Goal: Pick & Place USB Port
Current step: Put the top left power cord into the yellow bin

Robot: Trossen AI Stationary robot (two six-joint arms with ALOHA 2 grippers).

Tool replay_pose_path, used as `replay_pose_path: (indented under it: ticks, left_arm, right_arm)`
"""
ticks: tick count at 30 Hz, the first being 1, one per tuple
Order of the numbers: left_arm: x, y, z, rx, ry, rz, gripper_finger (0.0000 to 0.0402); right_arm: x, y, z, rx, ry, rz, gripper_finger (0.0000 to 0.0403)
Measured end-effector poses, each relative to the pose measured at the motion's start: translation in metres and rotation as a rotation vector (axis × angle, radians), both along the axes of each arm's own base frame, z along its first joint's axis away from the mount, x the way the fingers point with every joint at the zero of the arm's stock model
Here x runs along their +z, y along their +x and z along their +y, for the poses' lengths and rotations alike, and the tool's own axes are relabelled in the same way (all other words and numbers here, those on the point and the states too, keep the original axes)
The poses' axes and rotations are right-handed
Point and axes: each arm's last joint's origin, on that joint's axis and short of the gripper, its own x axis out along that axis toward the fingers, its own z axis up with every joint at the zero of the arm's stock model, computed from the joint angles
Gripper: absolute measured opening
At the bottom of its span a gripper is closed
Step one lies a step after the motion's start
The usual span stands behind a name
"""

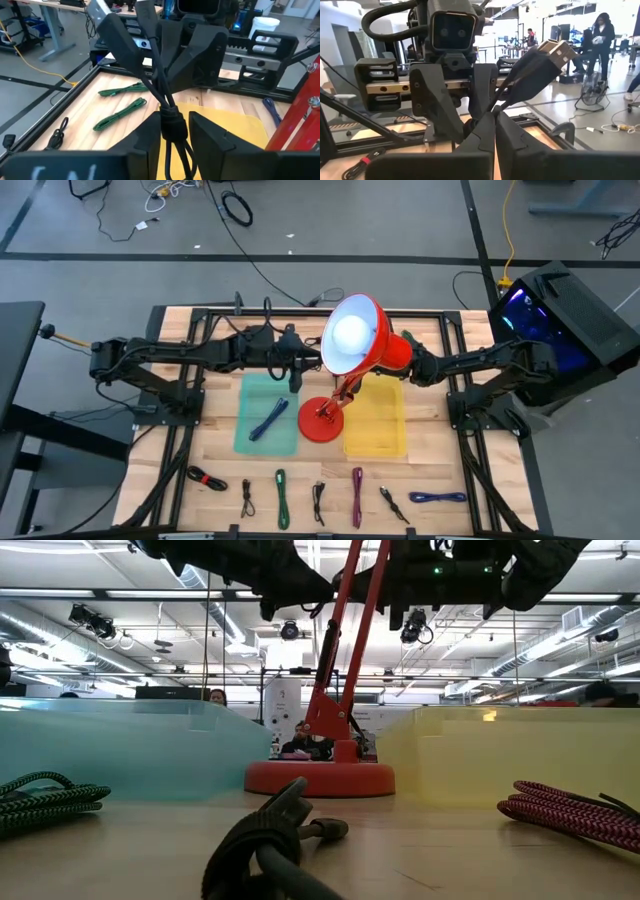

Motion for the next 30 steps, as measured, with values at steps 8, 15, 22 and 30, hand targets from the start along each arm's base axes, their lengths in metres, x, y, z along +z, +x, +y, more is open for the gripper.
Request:
replay_pose_path:
  ticks: [8,15,22,30]
  left_arm:
    - [0.002,-0.015,0.008,0.062,0.004,0.085,0.0111]
    - [0.015,-0.046,0.019,0.18,0.014,0.153,0.0112]
    - [0.014,-0.071,0.023,0.295,0.038,0.301,0.0112]
    - [0.011,-0.076,0.024,0.327,0.041,0.346,0.0112]
  right_arm:
    - [0.003,-0.01,-0.01,-0.079,0.018,0.085,0.0]
    - [0.009,-0.041,-0.002,-0.081,0.115,0.311,0.0]
    - [-0.005,-0.075,0.041,-0.059,0.339,0.627,0.0]
    - [-0.017,-0.083,0.095,-0.022,0.512,0.721,0.0]
